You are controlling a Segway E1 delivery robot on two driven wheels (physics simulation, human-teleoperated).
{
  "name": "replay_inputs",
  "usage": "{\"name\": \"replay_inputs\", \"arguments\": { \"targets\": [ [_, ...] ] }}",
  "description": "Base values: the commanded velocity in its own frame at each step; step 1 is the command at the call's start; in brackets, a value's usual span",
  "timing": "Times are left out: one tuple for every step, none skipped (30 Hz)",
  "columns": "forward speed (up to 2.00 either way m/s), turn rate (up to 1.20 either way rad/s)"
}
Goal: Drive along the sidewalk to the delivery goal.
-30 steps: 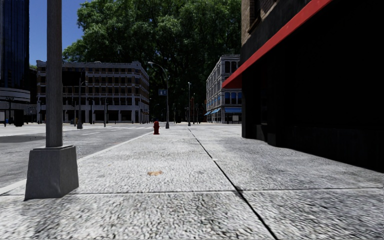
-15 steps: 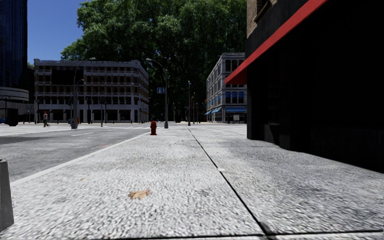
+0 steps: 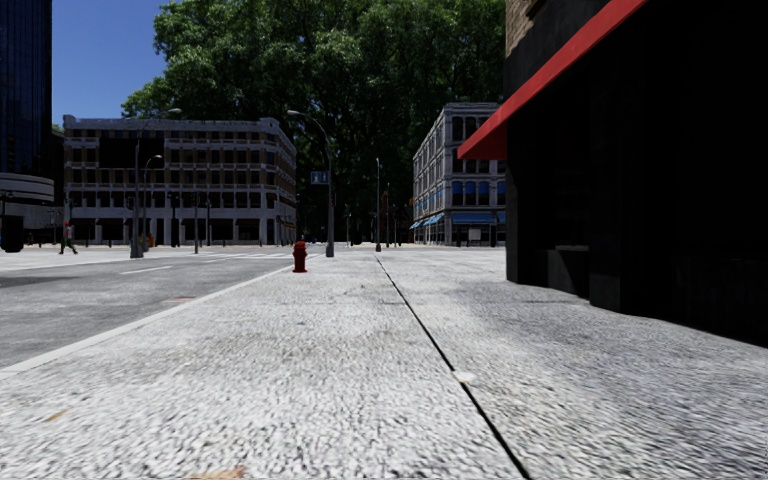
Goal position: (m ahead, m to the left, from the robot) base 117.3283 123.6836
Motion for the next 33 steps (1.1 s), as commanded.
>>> {"name": "replay_inputs", "arguments": {
  "targets": [
    [1.70, 0.00],
    [1.70, 0.00],
    [1.70, 0.00],
    [1.70, 0.00],
    [1.70, 0.00],
    [1.70, 0.00],
    [1.70, 0.00],
    [1.70, 0.00],
    [1.70, 0.00],
    [1.70, 0.00],
    [1.70, 0.00],
    [1.70, 0.00],
    [1.70, 0.00],
    [1.70, 0.00],
    [1.70, 0.00],
    [1.70, 0.00],
    [1.70, 0.00],
    [1.70, 0.00],
    [1.70, 0.00],
    [1.70, 0.00],
    [1.70, 0.00],
    [1.70, 0.00],
    [1.70, 0.00],
    [1.70, 0.00],
    [1.70, 0.00],
    [1.70, 0.00],
    [1.70, 0.00],
    [1.70, 0.00],
    [1.70, 0.00],
    [1.70, 0.00],
    [1.70, 0.00],
    [1.71, 0.00],
    [1.71, 0.00]
  ]
}}
